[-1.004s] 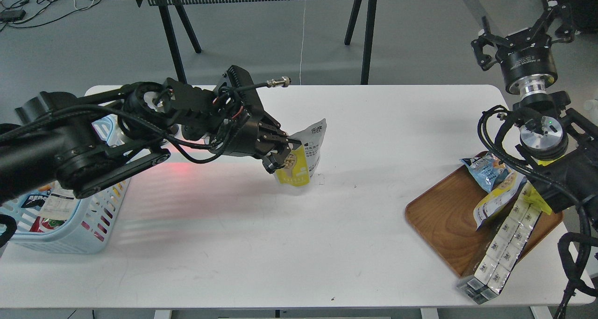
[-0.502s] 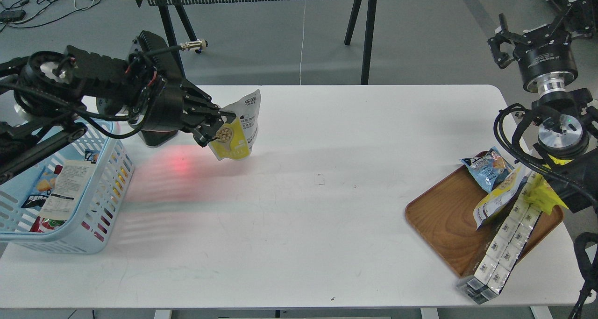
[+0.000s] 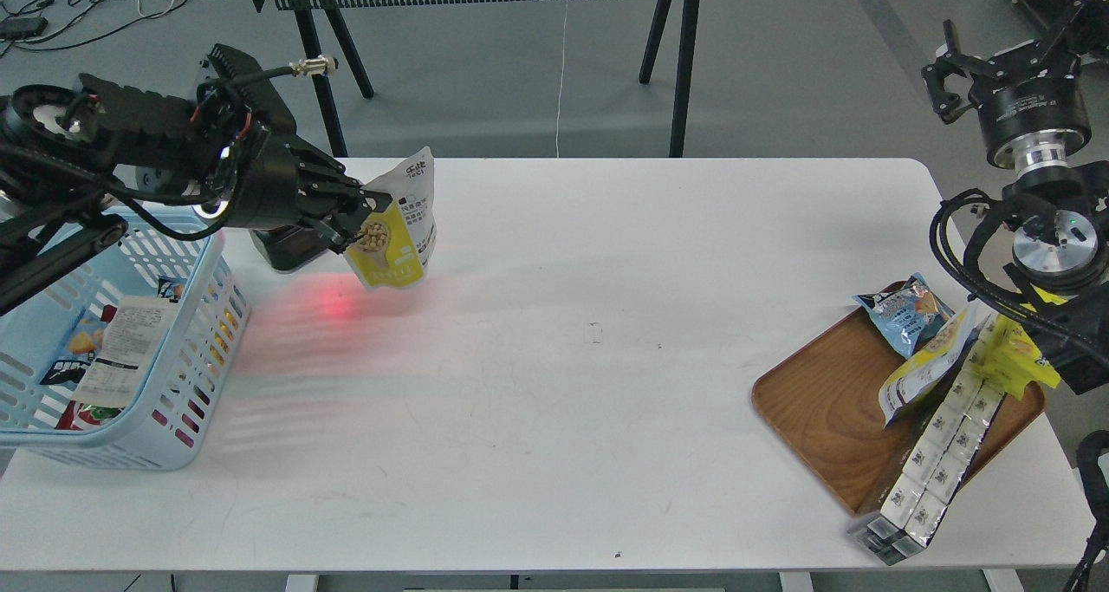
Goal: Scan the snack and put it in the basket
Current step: 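Lift the packet with the left gripper and hold it before the scanner, then move the packet over the blue basket and release it inside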
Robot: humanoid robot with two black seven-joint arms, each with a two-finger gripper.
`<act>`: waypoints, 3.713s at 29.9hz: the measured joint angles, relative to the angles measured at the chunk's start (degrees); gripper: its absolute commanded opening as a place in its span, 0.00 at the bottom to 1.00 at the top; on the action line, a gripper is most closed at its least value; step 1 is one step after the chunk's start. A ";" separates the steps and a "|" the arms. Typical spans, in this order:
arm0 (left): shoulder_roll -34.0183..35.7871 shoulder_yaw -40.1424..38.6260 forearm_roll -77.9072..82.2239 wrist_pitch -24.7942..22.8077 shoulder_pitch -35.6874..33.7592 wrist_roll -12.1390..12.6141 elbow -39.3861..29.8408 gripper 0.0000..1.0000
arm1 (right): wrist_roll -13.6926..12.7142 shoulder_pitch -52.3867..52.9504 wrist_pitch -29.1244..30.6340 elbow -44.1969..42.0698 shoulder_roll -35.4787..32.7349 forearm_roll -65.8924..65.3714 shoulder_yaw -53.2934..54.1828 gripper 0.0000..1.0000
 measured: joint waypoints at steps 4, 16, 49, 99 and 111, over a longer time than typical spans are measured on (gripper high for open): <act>0.00 0.00 0.00 0.00 0.00 0.00 0.29 0.00 | 0.00 0.00 0.00 0.00 0.00 0.00 -0.21 0.99; -0.40 0.38 0.00 0.00 1.62 0.00 0.19 0.00 | -0.16 -0.02 0.00 0.97 -0.21 0.00 -0.59 0.99; 3.76 -0.35 0.00 0.00 1.15 0.01 0.45 0.00 | 0.17 0.07 0.01 0.96 0.82 0.01 0.02 0.99; 33.04 -4.44 -0.42 0.00 0.33 0.00 -6.84 0.00 | 0.26 -0.09 0.01 0.29 2.21 0.01 -0.05 0.99; 37.72 4.21 -5.10 0.00 0.36 0.01 -13.59 0.00 | 0.26 0.07 0.01 0.34 1.97 0.01 -0.07 0.99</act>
